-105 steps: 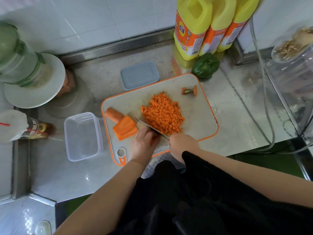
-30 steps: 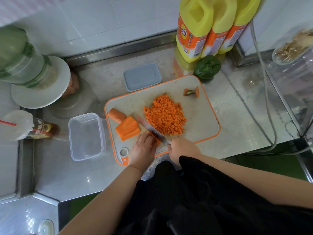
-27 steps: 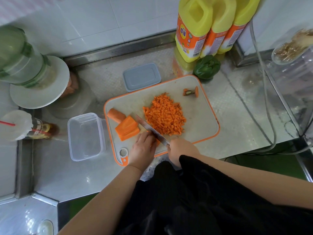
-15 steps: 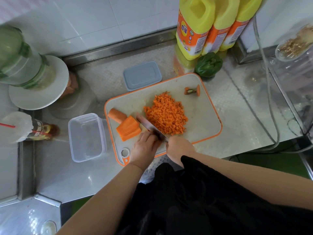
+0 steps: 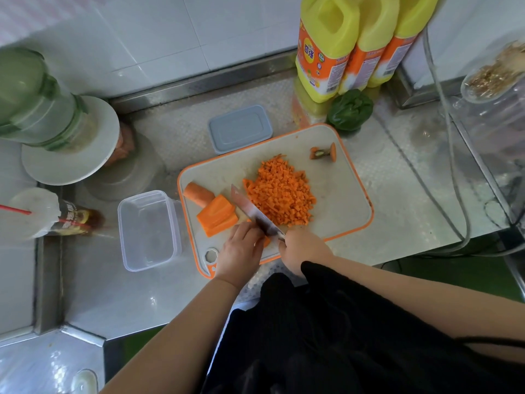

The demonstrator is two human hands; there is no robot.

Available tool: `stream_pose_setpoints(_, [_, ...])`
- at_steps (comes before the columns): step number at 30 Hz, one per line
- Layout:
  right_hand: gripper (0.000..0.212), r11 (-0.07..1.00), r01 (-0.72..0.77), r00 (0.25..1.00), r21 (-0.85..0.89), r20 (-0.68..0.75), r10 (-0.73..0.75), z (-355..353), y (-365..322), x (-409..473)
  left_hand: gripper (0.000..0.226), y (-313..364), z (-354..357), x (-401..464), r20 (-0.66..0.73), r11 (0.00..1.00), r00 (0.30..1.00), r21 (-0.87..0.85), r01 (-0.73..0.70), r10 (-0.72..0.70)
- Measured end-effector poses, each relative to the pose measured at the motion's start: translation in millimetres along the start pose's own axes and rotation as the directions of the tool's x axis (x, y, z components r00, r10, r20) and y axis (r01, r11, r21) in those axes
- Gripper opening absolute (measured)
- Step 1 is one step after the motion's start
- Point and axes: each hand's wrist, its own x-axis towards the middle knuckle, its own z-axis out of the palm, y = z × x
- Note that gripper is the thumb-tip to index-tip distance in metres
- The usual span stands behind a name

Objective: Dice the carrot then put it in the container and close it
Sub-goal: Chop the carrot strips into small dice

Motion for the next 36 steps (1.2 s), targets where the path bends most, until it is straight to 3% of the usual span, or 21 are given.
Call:
stream_pose_setpoints(8, [0.021,0.999,-0.041,0.999,-0.003,0.011,0.041,14.3,-3.2,9.3,0.024,-4.7,3.0,3.0,-0.008,0.999,0.999,0.003,-0.046,0.046])
stream_pose_setpoints(20, [0.026,0.984,-0.049,0.998,0.169,-0.022,0.054,15.5,-6.2,26.7,0.024,-5.7,1.9,4.0,-0.014,0.995,0.995,0.029,-0.096,0.097])
stream_pose_setpoints(30, [0.032,0.987,-0.047,0.998,0.155,-0.029,0.053,5.8,-0.8,10.9,0.024,-5.7,-5.7,-5.7,-0.048,0.996,0.996,0.046,-0.072,0.074])
stream_pose_setpoints(36, [0.036,0.996,-0.011,0.999,0.083,-0.035,0.014,10.5,-6.8,6.5,0.028,-2.9,-3.6,-3.3,0.023,0.999,0.999,0.030,-0.025,0.024])
